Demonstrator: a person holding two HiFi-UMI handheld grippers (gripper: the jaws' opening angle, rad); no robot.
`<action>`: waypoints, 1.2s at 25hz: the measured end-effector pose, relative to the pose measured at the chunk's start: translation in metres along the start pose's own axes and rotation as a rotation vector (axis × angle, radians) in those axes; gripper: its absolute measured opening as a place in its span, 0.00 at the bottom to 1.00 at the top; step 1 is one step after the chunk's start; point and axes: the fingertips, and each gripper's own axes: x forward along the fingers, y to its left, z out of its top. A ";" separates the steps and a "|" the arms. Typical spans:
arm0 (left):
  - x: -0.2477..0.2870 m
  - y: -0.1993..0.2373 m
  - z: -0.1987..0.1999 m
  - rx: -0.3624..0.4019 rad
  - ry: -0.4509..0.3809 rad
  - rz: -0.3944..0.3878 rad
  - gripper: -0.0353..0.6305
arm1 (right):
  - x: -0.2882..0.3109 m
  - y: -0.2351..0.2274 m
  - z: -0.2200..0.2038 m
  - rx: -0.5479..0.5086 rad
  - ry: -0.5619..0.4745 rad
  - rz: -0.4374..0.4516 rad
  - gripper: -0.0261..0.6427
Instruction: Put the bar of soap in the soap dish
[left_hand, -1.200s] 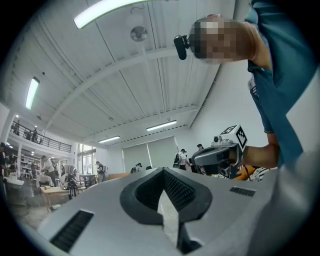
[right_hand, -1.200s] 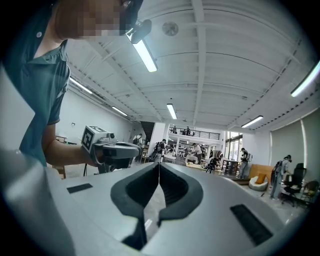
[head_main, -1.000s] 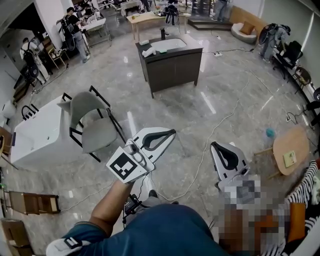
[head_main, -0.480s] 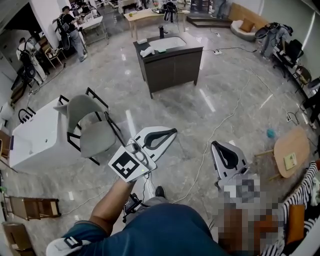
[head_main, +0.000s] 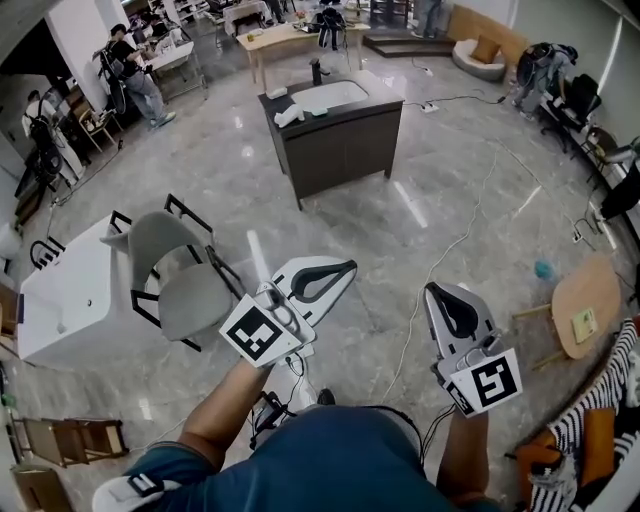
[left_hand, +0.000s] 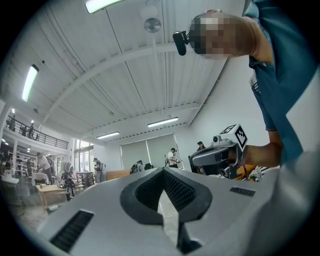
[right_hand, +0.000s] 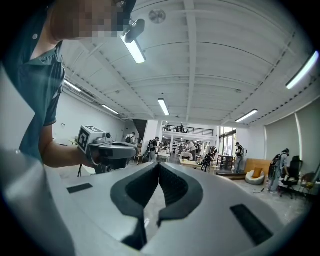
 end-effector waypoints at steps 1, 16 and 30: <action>0.001 0.003 -0.001 -0.003 -0.003 -0.001 0.05 | 0.003 -0.001 -0.001 0.000 0.002 0.001 0.06; 0.106 0.038 -0.008 0.001 -0.004 0.059 0.06 | 0.024 -0.111 -0.018 0.001 0.004 0.076 0.06; 0.169 0.060 -0.019 0.010 0.040 0.136 0.06 | 0.038 -0.184 -0.038 0.009 -0.013 0.156 0.06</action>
